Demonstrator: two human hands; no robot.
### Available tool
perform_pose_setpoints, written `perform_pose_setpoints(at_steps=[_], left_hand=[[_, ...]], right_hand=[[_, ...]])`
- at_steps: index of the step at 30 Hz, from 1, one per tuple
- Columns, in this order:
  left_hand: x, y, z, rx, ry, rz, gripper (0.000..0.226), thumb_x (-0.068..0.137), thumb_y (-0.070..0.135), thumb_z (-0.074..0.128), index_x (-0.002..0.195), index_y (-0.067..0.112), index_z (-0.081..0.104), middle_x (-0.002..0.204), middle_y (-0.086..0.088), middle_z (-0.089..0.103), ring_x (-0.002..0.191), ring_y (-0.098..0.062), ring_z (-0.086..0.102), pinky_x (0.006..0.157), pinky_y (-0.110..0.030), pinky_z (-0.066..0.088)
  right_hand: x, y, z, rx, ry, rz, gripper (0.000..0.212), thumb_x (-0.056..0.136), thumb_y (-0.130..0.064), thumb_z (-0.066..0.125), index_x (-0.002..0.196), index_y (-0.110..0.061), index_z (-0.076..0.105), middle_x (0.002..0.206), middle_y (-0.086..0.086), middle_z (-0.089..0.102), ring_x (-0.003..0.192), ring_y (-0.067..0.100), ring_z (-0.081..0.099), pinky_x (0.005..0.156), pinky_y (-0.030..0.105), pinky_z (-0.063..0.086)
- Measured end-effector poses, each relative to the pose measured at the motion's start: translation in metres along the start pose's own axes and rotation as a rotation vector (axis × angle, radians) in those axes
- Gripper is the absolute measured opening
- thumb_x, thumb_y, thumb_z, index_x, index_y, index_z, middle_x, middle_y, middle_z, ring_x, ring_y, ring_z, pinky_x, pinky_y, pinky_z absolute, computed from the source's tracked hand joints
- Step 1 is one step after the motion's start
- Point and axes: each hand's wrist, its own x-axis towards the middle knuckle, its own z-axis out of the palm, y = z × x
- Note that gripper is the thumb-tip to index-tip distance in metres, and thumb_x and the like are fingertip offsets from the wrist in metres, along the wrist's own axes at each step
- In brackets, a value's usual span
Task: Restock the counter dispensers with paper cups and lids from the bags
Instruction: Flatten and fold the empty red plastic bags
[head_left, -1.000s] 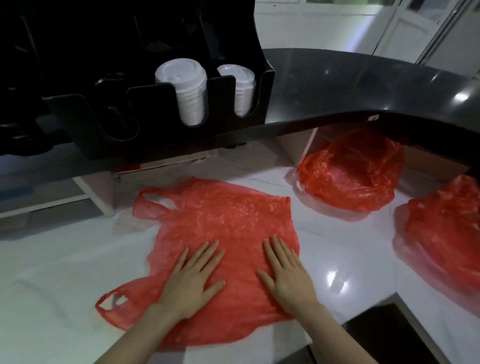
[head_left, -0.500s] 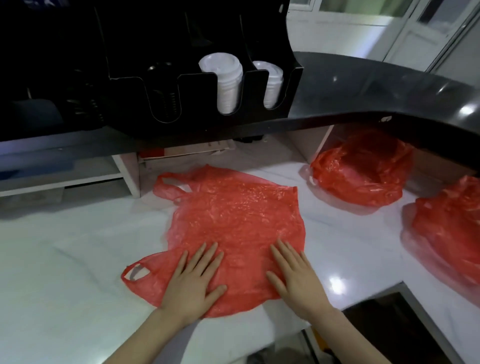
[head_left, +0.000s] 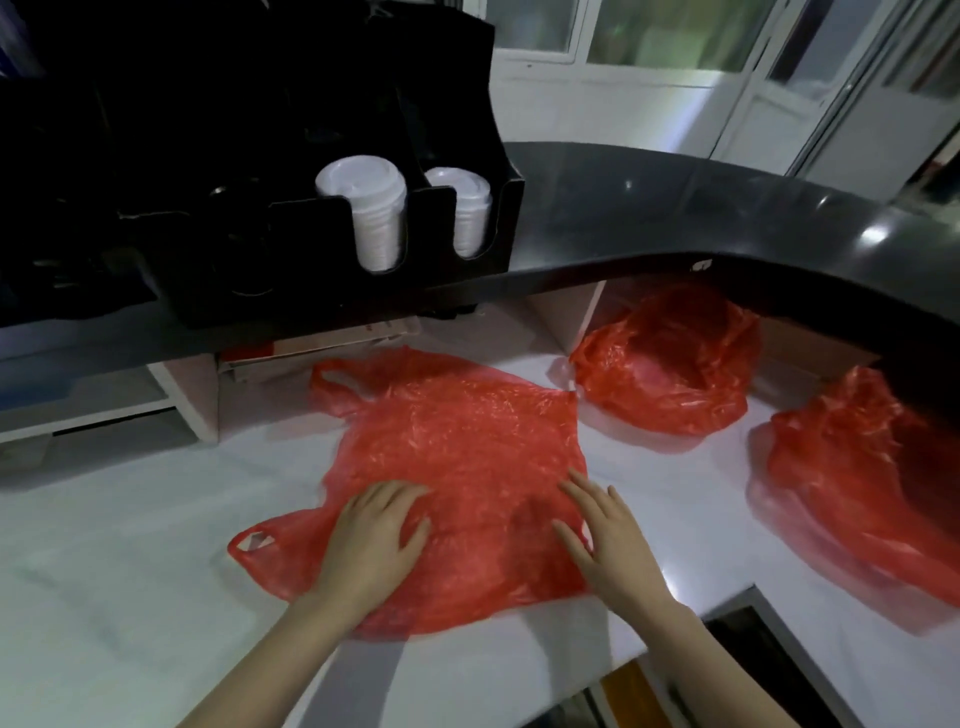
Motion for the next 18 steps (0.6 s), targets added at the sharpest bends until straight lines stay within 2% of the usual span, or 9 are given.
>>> perform_pose_setpoints(at_steps=[2, 5, 7, 10, 13, 14, 16, 18], left_hand=[[0.026, 0.029, 0.004, 0.020, 0.061, 0.027, 0.033, 0.085, 0.040, 0.045, 0.108, 0.028, 0.065, 0.106, 0.010, 0.066, 0.101, -0.017, 0.061, 0.090, -0.034, 0.046], [0.071, 0.077, 0.022, -0.078, 0.038, 0.080, 0.032, 0.085, 0.040, 0.045, 0.108, 0.028, 0.064, 0.105, 0.009, 0.065, 0.099, -0.016, 0.060, 0.090, -0.032, 0.043], [0.104, 0.106, 0.042, -0.124, 0.017, 0.118, 0.033, 0.084, 0.039, 0.047, 0.108, 0.026, 0.064, 0.105, 0.008, 0.065, 0.098, -0.017, 0.061, 0.091, -0.031, 0.042], [0.154, 0.143, 0.074, -0.185, -0.023, 0.120, 0.035, 0.081, 0.035, 0.051, 0.110, 0.021, 0.065, 0.108, 0.004, 0.066, 0.100, -0.022, 0.061, 0.092, -0.034, 0.044], [0.198, 0.167, 0.105, -0.223, -0.068, 0.083, 0.040, 0.079, 0.019, 0.063, 0.119, 0.017, 0.063, 0.118, 0.000, 0.063, 0.112, -0.025, 0.057, 0.099, -0.035, 0.044], [0.211, 0.171, 0.113, -0.195, -0.083, 0.080, 0.048, 0.078, 0.012, 0.064, 0.126, 0.016, 0.060, 0.126, -0.002, 0.060, 0.120, -0.027, 0.053, 0.103, -0.037, 0.042], [0.232, 0.174, 0.128, -0.086, -0.126, 0.097, 0.067, 0.076, 0.001, 0.061, 0.140, 0.016, 0.049, 0.144, -0.003, 0.048, 0.136, -0.030, 0.038, 0.112, -0.043, 0.035], [0.247, 0.176, 0.139, 0.074, -0.215, 0.145, 0.078, 0.075, -0.003, 0.057, 0.146, 0.020, 0.040, 0.153, -0.001, 0.036, 0.144, -0.030, 0.025, 0.119, -0.044, 0.022]], right_hand=[[0.009, 0.023, -0.021, -0.036, 0.113, 0.046, 0.052, 0.093, -0.045, 0.052, 0.140, -0.023, 0.047, 0.148, -0.003, 0.043, 0.132, 0.017, 0.043, 0.112, 0.035, 0.031], [0.029, 0.068, -0.057, -0.082, 0.165, 0.196, 0.057, 0.090, -0.033, 0.064, 0.141, -0.017, 0.044, 0.148, 0.004, 0.041, 0.133, 0.024, 0.043, 0.104, 0.039, 0.039], [0.046, 0.098, -0.078, -0.087, 0.135, 0.277, 0.062, 0.089, -0.030, 0.064, 0.144, -0.016, 0.038, 0.152, 0.005, 0.032, 0.136, 0.025, 0.037, 0.104, 0.040, 0.039], [0.073, 0.135, -0.096, -0.076, 0.050, 0.324, 0.071, 0.089, -0.031, 0.062, 0.149, -0.018, 0.027, 0.156, 0.004, 0.021, 0.136, 0.027, 0.037, 0.101, 0.042, 0.043], [0.096, 0.164, -0.097, -0.155, -0.086, 0.318, 0.079, 0.088, -0.036, 0.062, 0.152, -0.026, 0.017, 0.154, 0.002, 0.025, 0.129, 0.029, 0.044, 0.096, 0.041, 0.046], [0.100, 0.173, -0.095, -0.202, -0.125, 0.295, 0.079, 0.086, -0.036, 0.063, 0.152, -0.026, 0.020, 0.149, 0.003, 0.033, 0.124, 0.031, 0.047, 0.093, 0.041, 0.047], [0.105, 0.190, -0.089, -0.255, -0.109, 0.219, 0.064, 0.081, -0.029, 0.066, 0.141, -0.022, 0.043, 0.128, 0.005, 0.051, 0.108, 0.034, 0.054, 0.081, 0.043, 0.049], [0.105, 0.210, -0.087, -0.244, 0.020, 0.130, 0.036, 0.074, -0.019, 0.070, 0.109, -0.017, 0.064, 0.101, 0.004, 0.058, 0.088, 0.034, 0.059, 0.064, 0.044, 0.048]])
